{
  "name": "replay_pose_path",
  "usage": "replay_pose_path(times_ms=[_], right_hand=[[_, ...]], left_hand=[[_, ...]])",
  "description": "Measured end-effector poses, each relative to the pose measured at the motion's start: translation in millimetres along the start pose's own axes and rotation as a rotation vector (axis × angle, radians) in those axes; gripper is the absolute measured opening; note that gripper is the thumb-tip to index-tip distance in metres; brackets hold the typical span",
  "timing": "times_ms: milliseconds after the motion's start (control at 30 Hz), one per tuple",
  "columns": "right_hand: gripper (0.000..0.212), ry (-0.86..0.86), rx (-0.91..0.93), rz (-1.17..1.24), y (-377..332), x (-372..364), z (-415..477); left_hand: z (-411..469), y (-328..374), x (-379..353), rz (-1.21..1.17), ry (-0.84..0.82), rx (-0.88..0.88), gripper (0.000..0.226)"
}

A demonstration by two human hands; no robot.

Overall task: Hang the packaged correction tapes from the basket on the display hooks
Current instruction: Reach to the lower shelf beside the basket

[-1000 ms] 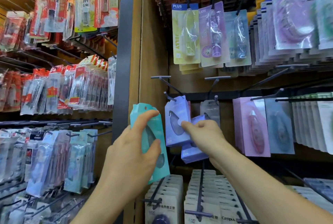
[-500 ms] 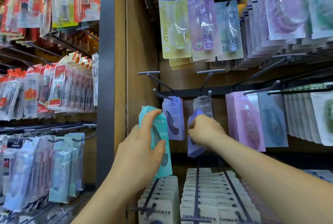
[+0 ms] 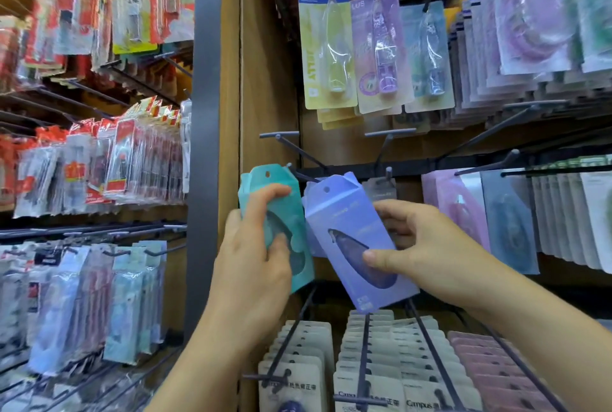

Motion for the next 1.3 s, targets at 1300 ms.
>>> replay_pose_path(times_ms=[1300], right_hand=[[0.036, -0.150, -0.223, 0.370, -8.3, -63.2, -18.1]], left_hand=[[20.4, 21.5, 20.9, 0.006, -0.198, 0.184, 0.050]])
Point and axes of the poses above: each hand's wrist, its own z-axis towards the middle knuckle, its own x-axis out of the back of the hand, y = z × x, the point moved 7 cm from there along z, towards the middle knuckle, and after that the axes turned 1 degree about -x, right-handed, at the moved point
